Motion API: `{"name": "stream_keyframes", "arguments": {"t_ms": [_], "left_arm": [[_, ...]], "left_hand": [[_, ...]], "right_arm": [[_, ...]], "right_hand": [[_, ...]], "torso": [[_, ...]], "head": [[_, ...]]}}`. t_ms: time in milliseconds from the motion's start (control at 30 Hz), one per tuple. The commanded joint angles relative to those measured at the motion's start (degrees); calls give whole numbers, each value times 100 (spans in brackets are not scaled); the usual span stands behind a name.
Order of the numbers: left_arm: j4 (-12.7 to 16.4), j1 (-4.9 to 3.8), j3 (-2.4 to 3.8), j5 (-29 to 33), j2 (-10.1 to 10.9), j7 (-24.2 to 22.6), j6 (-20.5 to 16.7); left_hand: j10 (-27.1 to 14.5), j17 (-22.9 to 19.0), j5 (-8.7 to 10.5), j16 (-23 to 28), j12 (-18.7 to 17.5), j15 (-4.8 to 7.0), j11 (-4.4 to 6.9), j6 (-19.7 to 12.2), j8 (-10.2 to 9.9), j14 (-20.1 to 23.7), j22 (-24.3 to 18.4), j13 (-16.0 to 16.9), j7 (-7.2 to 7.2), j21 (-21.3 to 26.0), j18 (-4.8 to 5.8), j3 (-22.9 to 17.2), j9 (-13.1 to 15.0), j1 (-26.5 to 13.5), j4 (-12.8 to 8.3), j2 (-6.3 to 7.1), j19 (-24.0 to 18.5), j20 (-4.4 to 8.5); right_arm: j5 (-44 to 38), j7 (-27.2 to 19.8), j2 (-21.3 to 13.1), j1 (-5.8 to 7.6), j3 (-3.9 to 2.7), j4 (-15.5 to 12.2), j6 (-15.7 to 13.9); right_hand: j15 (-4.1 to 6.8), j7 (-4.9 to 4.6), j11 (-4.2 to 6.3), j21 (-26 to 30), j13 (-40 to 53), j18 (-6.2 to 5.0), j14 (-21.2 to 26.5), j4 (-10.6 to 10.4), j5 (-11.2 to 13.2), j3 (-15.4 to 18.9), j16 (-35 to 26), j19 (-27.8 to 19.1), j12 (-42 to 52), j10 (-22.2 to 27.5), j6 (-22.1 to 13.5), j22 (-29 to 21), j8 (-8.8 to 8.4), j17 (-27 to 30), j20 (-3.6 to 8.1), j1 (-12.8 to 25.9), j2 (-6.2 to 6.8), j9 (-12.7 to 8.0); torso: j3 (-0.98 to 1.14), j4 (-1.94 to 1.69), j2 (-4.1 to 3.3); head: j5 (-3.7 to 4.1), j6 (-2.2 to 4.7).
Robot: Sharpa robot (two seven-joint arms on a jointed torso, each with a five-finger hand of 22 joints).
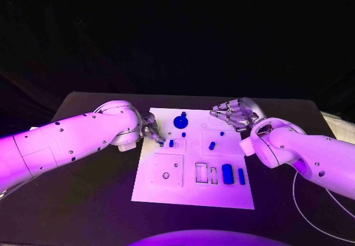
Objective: Assemble the parts on the task board
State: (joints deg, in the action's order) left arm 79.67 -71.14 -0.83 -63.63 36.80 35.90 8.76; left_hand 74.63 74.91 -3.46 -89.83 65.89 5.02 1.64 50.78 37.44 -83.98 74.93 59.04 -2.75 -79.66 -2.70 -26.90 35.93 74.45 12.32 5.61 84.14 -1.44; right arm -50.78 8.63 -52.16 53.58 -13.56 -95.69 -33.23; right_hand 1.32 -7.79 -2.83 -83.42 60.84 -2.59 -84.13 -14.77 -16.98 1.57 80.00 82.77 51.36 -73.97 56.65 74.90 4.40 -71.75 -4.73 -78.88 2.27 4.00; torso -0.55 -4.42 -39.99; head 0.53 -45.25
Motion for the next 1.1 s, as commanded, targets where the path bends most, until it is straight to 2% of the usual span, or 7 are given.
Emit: {"name": "stream_keyframes", "arguments": {"t_ms": [33,200,300,500,900,1100], "left_arm": [[8,24,-12,-160,-4,79,345],[26,32,-12,-167,-5,80,421],[41,35,-12,-169,0,81,458],[64,40,-12,-170,7,82,508],[43,42,-12,-142,-32,88,524],[-17,41,-13,-74,-101,102,557]], "left_hand": [[34,1509,-3,-17,-4,-8,9,1,26,-602,566,0,42,30,-30,-550,7,-2,-524,-66,53,4],[34,1509,1,-17,-6,-8,10,3,30,-602,563,-1,44,34,-31,-557,8,-7,-528,-59,51,4],[34,1509,1,-17,-6,-8,10,3,30,-602,563,-1,44,34,-31,-557,8,-7,-528,-59,51,4],[34,1509,1,-17,-6,-8,10,3,30,-602,563,-1,44,34,-31,-557,8,-7,-528,-59,51,4],[50,1509,9,-17,14,-8,12,17,48,-602,570,20,47,30,-29,-584,14,-37,-529,-46,54,4],[54,1509,18,-17,14,-8,9,95,122,-602,568,-1,54,48,-31,-413,28,-572,-170,-65,51,0]], "right_arm": [[-11,-29,0,-5,1,-2,97],[-11,-31,-2,-6,1,-4,99],[-11,-32,-2,-6,1,-4,102],[-11,-33,-5,-7,1,-3,106],[-11,-32,-9,-8,1,-7,111],[-11,-28,-12,-8,1,-11,124]], "right_hand": [[20,-7,7,27,-4,-46,-227,5,-19,41,-31,-45,-14,35,36,178,-20,2,5,-5,-51,6],[20,-7,7,27,-4,-46,-227,5,-19,41,-31,-45,-14,35,36,178,-20,2,5,-5,-51,6],[20,-7,7,27,-4,-46,-227,5,-19,41,-31,-45,-14,35,36,178,-20,2,5,-5,-51,6],[20,-7,7,27,-4,-46,-227,5,-19,41,-31,-45,-14,35,36,178,-20,2,5,-5,-51,6],[20,-7,7,27,-4,-46,-227,5,-19,41,-31,-45,-14,35,36,178,-20,2,5,-5,-51,6],[20,-7,6,29,3,-46,-229,-1,-27,47,-31,-46,0,29,37,176,-20,-2,5,0,-58,6]], "torso": [[-1,2,0],[-2,-5,0],[2,2,-4],[-5,5,-6],[1,4,-2],[2,11,-4]], "head": [[-11,4],[-18,-9],[-25,-7],[-23,4],[-26,-13],[-21,-20]]}}
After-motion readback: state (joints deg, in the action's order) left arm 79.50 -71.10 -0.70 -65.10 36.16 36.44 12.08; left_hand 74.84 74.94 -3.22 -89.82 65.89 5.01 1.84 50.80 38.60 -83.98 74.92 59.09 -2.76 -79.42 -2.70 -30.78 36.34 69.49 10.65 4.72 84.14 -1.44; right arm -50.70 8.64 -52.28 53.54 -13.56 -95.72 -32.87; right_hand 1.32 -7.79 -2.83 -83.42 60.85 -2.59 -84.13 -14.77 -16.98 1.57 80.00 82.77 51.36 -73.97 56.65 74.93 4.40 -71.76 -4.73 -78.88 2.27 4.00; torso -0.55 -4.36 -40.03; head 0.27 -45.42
